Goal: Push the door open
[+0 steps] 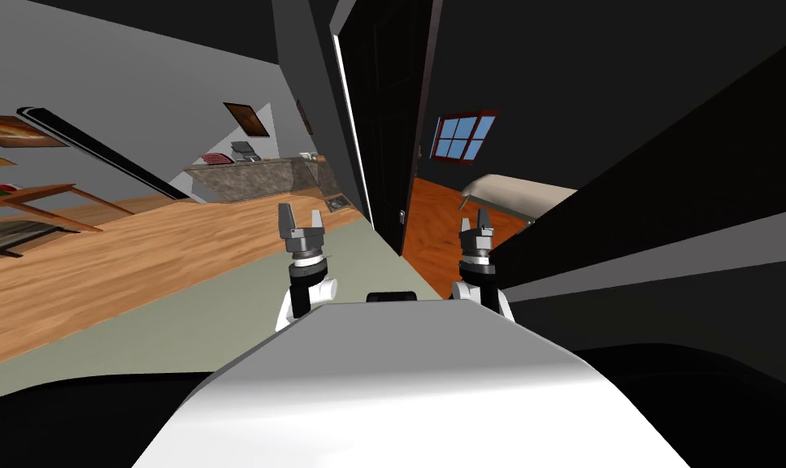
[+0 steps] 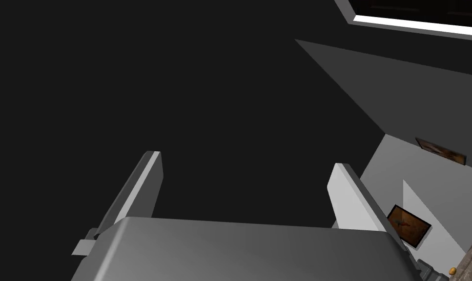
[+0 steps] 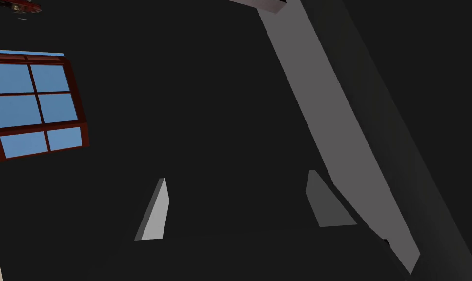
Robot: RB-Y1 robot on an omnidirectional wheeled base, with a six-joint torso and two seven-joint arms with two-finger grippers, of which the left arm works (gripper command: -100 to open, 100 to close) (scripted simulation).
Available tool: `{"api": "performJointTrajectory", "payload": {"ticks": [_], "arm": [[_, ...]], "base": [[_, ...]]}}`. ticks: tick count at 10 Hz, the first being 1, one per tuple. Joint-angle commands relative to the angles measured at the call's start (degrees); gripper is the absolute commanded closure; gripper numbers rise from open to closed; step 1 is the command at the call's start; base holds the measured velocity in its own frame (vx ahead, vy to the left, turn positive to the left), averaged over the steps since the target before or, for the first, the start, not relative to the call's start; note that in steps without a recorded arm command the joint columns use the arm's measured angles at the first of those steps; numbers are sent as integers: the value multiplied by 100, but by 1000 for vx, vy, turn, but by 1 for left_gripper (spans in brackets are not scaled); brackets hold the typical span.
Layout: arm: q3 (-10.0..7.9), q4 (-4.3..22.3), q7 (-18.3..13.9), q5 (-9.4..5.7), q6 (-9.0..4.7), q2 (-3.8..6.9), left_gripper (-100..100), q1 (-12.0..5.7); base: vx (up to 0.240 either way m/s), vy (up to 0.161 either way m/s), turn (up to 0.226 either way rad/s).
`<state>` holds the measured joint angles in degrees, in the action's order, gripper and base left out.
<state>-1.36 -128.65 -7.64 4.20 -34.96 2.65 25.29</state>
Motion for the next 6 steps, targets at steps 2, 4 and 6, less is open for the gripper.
{"api": "performJointTrajectory", "payload": {"ticks": [2, 4, 6], "arm": [[113, 284, 7, 15, -18, 35, -100, -71], [198, 540, 11, 24, -44, 63, -100, -141], [289, 812, 15, 33, -70, 91, -100, -215]], "base": [[103, 25, -59], [91, 14, -91], [87, 36, -83]]}}
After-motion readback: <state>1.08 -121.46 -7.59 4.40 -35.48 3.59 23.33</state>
